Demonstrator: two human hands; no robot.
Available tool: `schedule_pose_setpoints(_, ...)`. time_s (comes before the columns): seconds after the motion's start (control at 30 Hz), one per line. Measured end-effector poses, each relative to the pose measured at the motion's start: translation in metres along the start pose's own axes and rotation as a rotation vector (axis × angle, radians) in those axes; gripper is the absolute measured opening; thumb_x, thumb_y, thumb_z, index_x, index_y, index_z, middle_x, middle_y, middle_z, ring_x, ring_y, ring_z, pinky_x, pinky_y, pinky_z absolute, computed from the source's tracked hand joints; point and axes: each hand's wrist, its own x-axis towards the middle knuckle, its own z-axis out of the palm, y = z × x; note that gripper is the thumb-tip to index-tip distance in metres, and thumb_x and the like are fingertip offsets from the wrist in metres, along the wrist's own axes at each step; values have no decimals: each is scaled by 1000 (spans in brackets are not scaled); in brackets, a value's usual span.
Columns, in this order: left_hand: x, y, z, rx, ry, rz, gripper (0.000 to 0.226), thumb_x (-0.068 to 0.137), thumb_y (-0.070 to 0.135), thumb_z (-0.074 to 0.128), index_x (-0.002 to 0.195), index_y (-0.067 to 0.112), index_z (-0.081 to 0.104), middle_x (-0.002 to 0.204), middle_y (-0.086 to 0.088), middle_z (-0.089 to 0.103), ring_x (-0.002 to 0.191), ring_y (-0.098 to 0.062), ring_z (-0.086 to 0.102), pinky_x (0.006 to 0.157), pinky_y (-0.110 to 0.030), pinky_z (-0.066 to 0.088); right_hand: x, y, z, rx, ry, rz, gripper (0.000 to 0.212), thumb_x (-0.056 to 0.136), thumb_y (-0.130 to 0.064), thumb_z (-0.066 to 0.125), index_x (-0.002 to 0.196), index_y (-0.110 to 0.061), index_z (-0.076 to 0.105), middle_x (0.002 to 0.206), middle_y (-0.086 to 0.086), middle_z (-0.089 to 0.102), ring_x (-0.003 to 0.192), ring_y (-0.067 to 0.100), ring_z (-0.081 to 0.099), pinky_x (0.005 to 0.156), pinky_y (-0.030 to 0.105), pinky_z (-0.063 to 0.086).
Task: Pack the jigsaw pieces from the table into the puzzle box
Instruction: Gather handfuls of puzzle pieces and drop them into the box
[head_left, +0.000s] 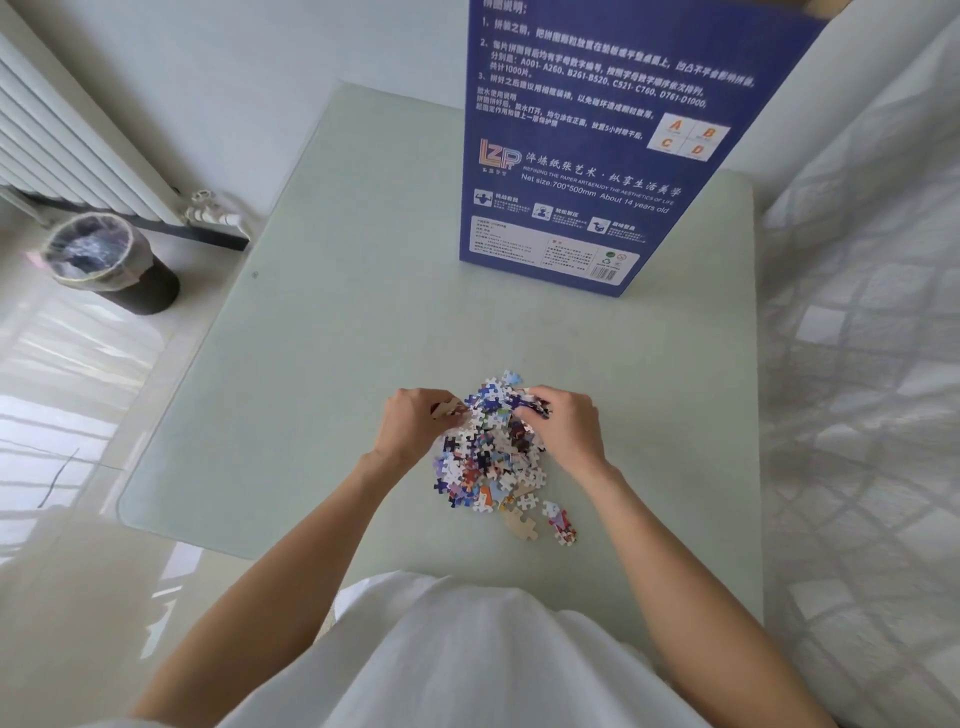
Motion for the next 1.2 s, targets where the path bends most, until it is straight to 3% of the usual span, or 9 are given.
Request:
schedule_pose_setpoints(0.07,4,10,-10,-21,20,47,15,79,25,73,89,14,74,75,0,73,66,-12,67,64,-28,53,0,-2,-16,73,-23,49,42,84,-30,67,121,-10,61,121,6,63,74,14,65,81,22,48)
schedule_pose_setpoints(0.13,11,25,-25,-41,40,107,13,79,25,72,89,17,74,75,2,73,63,-7,65,61,-20,51,1,-6,-38,171,-10,66,43,82,-29,69,120,-10,61,123,6,61,66,17,68,69,17,51)
schedule_pose_setpoints(0.23,28,59,-57,-81,88,230,11,79,26,72,89,20,75,77,8,72,59,3,61,58,-8,44,8,-25,-86,328,64,43,38,78,-23,73,113,-11,65,103,1,67,49,11,64,54,20,52)
schedule_pose_setpoints(0.3,41,84,-79,-143,135,306,10,78,23,74,88,20,75,77,9,72,59,0,64,61,-15,50,13,-45,-123,437,108,-20,26,77,-15,74,102,-16,66,88,-1,65,47,6,60,47,18,48)
schedule_pose_setpoints(0.6,129,229,-196,-242,518,755,14,79,26,73,90,18,75,86,12,71,73,3,63,70,-16,52,79,-125,-273,536,390,-309,21,81,-18,70,101,-22,64,93,-6,67,80,12,66,55,28,56)
schedule_pose_setpoints(0.83,205,267,-213,109,535,757,17,82,28,67,94,17,72,83,-1,72,74,-19,63,65,-34,49,137,-146,-296,287,529,-354,32,84,-20,68,115,-12,64,100,1,67,65,6,65,53,19,53)
schedule_pose_setpoints(0.97,218,265,-214,213,443,630,21,82,37,65,91,18,68,79,-2,67,72,-20,57,65,-31,45,157,-148,-297,-123,538,-449,26,87,-26,62,112,-18,66,104,2,69,89,19,63,72,29,48)
schedule_pose_setpoints(1.1,220,260,-215,201,366,598,18,82,38,65,96,26,67,88,7,69,84,-10,63,74,-28,47,167,-151,-297,-418,493,-480,28,94,-27,51,120,-18,59,111,5,65,97,23,60,66,25,35)
schedule_pose_setpoints(1.2,219,259,-215,279,358,598,17,85,39,61,98,29,66,86,8,66,83,-15,61,68,-27,42,170,-150,-297,-500,438,-462,30,97,-29,46,125,-21,54,116,5,64,99,25,60,68,28,40)
